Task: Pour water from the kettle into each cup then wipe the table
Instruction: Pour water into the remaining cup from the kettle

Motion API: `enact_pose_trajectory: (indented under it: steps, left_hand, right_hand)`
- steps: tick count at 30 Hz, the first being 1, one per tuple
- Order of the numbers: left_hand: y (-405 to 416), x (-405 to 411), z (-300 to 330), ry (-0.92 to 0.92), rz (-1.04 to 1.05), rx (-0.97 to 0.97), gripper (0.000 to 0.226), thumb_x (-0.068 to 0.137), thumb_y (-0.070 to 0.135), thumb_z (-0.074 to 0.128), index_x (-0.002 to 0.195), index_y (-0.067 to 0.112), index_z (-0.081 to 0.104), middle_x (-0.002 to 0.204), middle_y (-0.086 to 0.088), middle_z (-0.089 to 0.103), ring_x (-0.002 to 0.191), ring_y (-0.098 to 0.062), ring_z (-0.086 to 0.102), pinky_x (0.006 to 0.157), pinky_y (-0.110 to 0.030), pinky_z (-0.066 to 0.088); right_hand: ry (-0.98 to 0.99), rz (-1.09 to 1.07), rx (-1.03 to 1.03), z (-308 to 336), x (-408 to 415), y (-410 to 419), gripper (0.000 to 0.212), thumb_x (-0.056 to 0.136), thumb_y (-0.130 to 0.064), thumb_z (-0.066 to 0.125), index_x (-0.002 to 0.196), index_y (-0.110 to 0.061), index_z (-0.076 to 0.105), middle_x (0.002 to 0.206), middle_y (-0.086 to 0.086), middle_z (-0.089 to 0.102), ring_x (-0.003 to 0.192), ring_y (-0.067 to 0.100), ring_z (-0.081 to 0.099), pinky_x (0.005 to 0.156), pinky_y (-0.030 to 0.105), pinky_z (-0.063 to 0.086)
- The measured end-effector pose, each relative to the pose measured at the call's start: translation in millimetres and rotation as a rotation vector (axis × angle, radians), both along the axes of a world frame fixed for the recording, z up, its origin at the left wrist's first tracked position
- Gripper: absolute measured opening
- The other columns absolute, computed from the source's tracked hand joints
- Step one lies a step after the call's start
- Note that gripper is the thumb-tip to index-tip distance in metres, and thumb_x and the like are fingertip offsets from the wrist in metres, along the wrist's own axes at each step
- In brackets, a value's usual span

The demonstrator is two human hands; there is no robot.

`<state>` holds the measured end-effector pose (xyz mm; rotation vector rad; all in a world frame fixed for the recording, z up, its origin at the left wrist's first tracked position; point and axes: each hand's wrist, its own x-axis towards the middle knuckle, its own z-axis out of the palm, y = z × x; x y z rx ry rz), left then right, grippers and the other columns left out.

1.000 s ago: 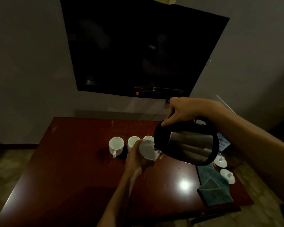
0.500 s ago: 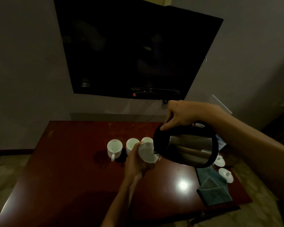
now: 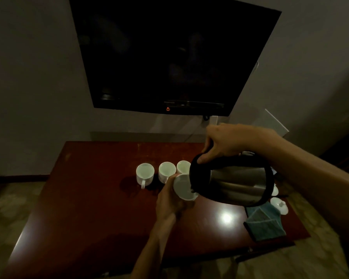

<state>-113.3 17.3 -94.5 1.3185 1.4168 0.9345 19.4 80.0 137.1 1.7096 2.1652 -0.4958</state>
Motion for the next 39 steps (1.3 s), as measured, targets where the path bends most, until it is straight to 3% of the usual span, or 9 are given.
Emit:
enact_pose_trajectory:
  steps: [3, 9, 13, 21, 24, 27, 30, 34, 39]
  left_hand:
    - [-3, 0, -2, -0.012, -0.012, 0.019, 0.085, 0.063, 0.026, 0.090, 0.136, 0.031, 0.047, 0.135, 0.001, 0.058, 0.127, -0.023, 0.053, 0.102, -0.049, 0.047]
    - [-11, 4, 0, -0.039, -0.037, 0.013, 0.081, 0.065, 0.023, 0.089, 0.131, 0.039, 0.045, 0.138, 0.000, 0.056, 0.129, -0.023, 0.050, 0.101, -0.042, 0.042]
    - [-15, 4, -1, -0.036, -0.036, 0.006, 0.079, 0.069, 0.019, 0.086, 0.135, 0.033, 0.045, 0.139, -0.003, 0.054, 0.131, -0.026, 0.049, 0.105, -0.050, 0.043]
    - [-17, 4, -4, -0.020, -0.030, 0.042, 0.080, 0.065, 0.025, 0.089, 0.133, 0.032, 0.048, 0.134, 0.003, 0.059, 0.124, -0.019, 0.052, 0.102, -0.045, 0.046]
    - [-19, 3, -5, -0.026, -0.050, 0.061, 0.081, 0.065, 0.023, 0.090, 0.134, 0.029, 0.048, 0.132, 0.003, 0.058, 0.119, -0.013, 0.051, 0.097, -0.037, 0.044]
    - [-22, 4, -7, -0.009, -0.056, 0.090, 0.074, 0.062, 0.031, 0.089, 0.124, 0.042, 0.049, 0.119, 0.016, 0.059, 0.117, -0.013, 0.056, 0.091, -0.031, 0.044]
    - [-22, 5, -10, -0.001, -0.062, 0.110, 0.071, 0.056, 0.047, 0.086, 0.115, 0.053, 0.047, 0.110, 0.024, 0.059, 0.111, -0.009, 0.060, 0.087, -0.031, 0.049]
    - [-21, 6, -17, 0.005, -0.089, 0.132, 0.077, 0.057, 0.037, 0.090, 0.124, 0.041, 0.052, 0.120, 0.017, 0.062, 0.115, -0.010, 0.059, 0.094, -0.039, 0.053]
    - [-22, 4, -15, 0.011, -0.094, 0.160, 0.074, 0.055, 0.032, 0.091, 0.109, 0.061, 0.048, 0.111, 0.026, 0.060, 0.113, -0.008, 0.059, 0.090, -0.033, 0.051]
  right_hand:
    - [0.002, 0.013, 0.018, 1, -1, -6, 0.035, 0.080, -0.058, 0.074, 0.095, -0.028, 0.063, 0.095, -0.003, 0.069, 0.091, 0.017, 0.067, 0.088, 0.042, 0.059]
    - [-0.012, 0.029, 0.033, 9, -6, -17, 0.037, 0.081, -0.057, 0.073, 0.096, -0.024, 0.075, 0.087, -0.008, 0.071, 0.085, 0.013, 0.068, 0.086, 0.041, 0.060]
    - [-0.002, 0.021, 0.024, 13, -5, -21, 0.038, 0.082, -0.054, 0.073, 0.097, -0.019, 0.076, 0.085, -0.007, 0.072, 0.084, 0.012, 0.069, 0.086, 0.039, 0.060]
    - [0.018, 0.028, 0.030, 12, 2, -24, 0.029, 0.082, -0.053, 0.074, 0.088, -0.029, 0.059, 0.088, -0.006, 0.068, 0.085, 0.013, 0.066, 0.084, 0.037, 0.060]
    - [0.017, 0.019, 0.042, 14, 5, -27, 0.033, 0.083, -0.053, 0.073, 0.094, -0.023, 0.068, 0.084, -0.006, 0.067, 0.080, 0.011, 0.065, 0.074, 0.031, 0.058]
    - [0.022, 0.020, 0.042, 16, 8, -30, 0.034, 0.085, -0.051, 0.073, 0.096, -0.019, 0.075, 0.078, -0.007, 0.068, 0.071, 0.009, 0.062, 0.062, 0.022, 0.048]
    - [0.016, 0.010, 0.028, 16, 11, -31, 0.032, 0.084, -0.051, 0.073, 0.096, -0.021, 0.071, 0.082, -0.005, 0.068, 0.077, 0.011, 0.064, 0.071, 0.026, 0.053]
    - [0.003, 0.024, 0.042, 18, 12, -36, 0.024, 0.084, -0.050, 0.072, 0.087, -0.027, 0.067, 0.084, -0.005, 0.066, 0.076, 0.010, 0.062, 0.068, 0.024, 0.051]
    - [-0.008, 0.021, 0.060, 21, 13, -40, 0.034, 0.085, -0.051, 0.072, 0.097, -0.020, 0.077, 0.081, -0.007, 0.069, 0.075, 0.010, 0.064, 0.065, 0.022, 0.049]
